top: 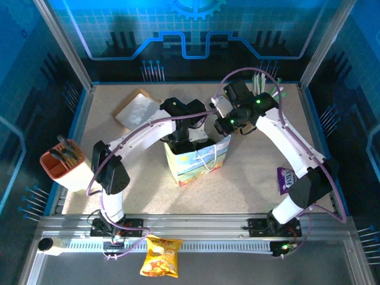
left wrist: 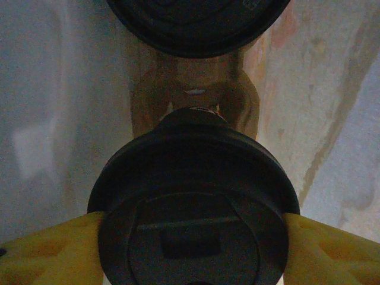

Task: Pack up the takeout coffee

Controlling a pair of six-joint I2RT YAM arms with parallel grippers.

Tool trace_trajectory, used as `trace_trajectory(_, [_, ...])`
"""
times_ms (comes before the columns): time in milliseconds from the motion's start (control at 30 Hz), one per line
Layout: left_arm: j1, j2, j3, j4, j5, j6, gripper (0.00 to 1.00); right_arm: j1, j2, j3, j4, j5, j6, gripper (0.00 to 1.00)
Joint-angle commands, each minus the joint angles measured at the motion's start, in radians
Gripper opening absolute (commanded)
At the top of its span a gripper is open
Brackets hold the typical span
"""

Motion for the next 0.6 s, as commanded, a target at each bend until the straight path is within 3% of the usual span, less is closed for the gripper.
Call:
trace_trajectory(0, [0.009,-0.002,-0.011,0.003,0.017,0.002,0.48,-0.011,0.002,-0.006,-0.011,-0.001,-0.010,0.12])
trace_trajectory(567, [0.015,0.004,-0.007,0.010,0.032,0.003,0.48,-0.011,0.001,-0.008,-0.013,-0.002,-0.010,0.12])
